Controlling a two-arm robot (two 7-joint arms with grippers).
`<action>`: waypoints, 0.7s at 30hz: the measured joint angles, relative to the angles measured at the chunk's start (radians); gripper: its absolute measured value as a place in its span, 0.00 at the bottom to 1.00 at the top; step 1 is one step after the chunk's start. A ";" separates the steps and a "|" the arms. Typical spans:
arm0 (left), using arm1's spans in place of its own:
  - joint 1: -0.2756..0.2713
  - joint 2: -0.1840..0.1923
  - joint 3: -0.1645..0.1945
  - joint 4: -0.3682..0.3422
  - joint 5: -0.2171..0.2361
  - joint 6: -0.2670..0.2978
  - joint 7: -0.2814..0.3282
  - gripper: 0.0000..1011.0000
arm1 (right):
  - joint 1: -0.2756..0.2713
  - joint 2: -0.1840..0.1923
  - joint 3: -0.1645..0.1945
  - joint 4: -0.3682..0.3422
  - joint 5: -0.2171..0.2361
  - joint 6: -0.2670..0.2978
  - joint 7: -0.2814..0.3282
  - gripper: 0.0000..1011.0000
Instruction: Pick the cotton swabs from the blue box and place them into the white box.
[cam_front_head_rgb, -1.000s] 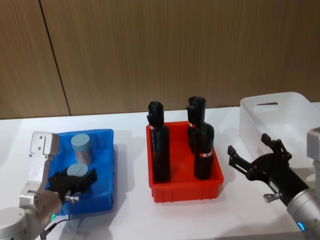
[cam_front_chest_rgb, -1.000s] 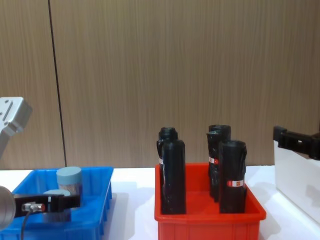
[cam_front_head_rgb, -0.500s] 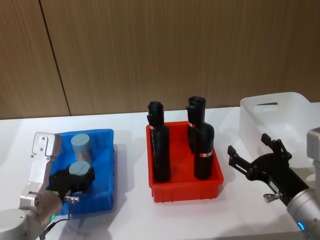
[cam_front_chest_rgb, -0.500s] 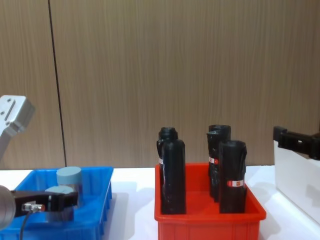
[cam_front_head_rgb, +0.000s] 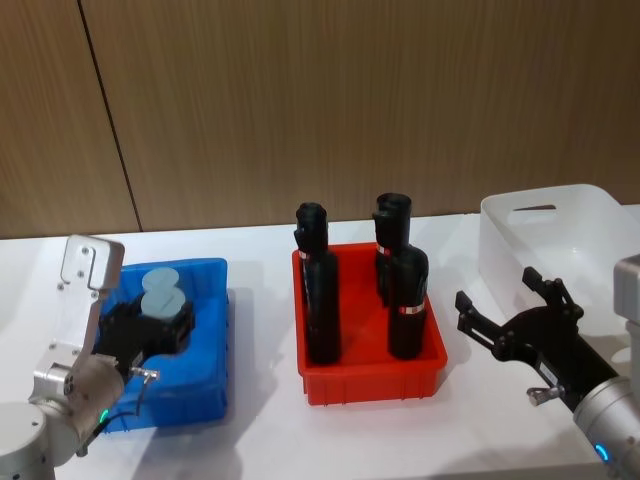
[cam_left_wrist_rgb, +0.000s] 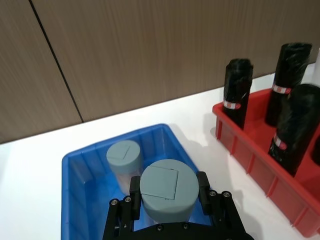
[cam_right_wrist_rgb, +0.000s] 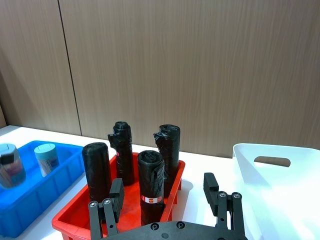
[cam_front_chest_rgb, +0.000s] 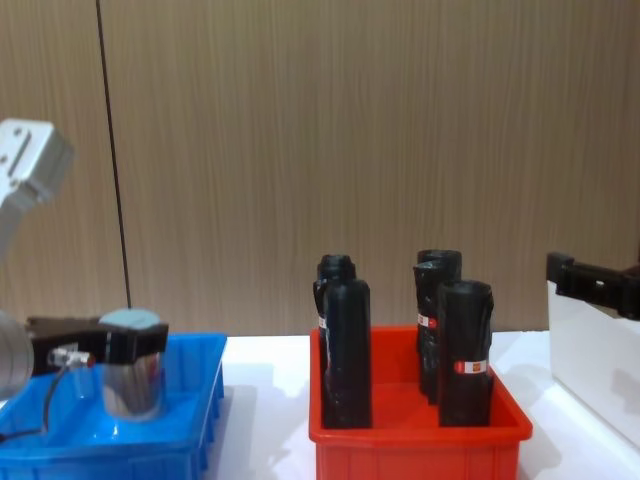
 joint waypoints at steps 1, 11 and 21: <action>0.003 0.002 -0.001 -0.016 0.000 -0.001 -0.001 0.66 | 0.000 0.000 0.000 0.000 0.000 0.000 0.000 0.99; 0.024 0.018 -0.011 -0.120 -0.021 -0.006 -0.022 0.66 | 0.000 0.000 0.000 0.000 0.000 0.000 0.000 0.99; 0.035 0.025 -0.016 -0.195 -0.049 -0.004 -0.064 0.66 | 0.000 0.000 0.000 0.000 0.000 0.000 0.000 0.99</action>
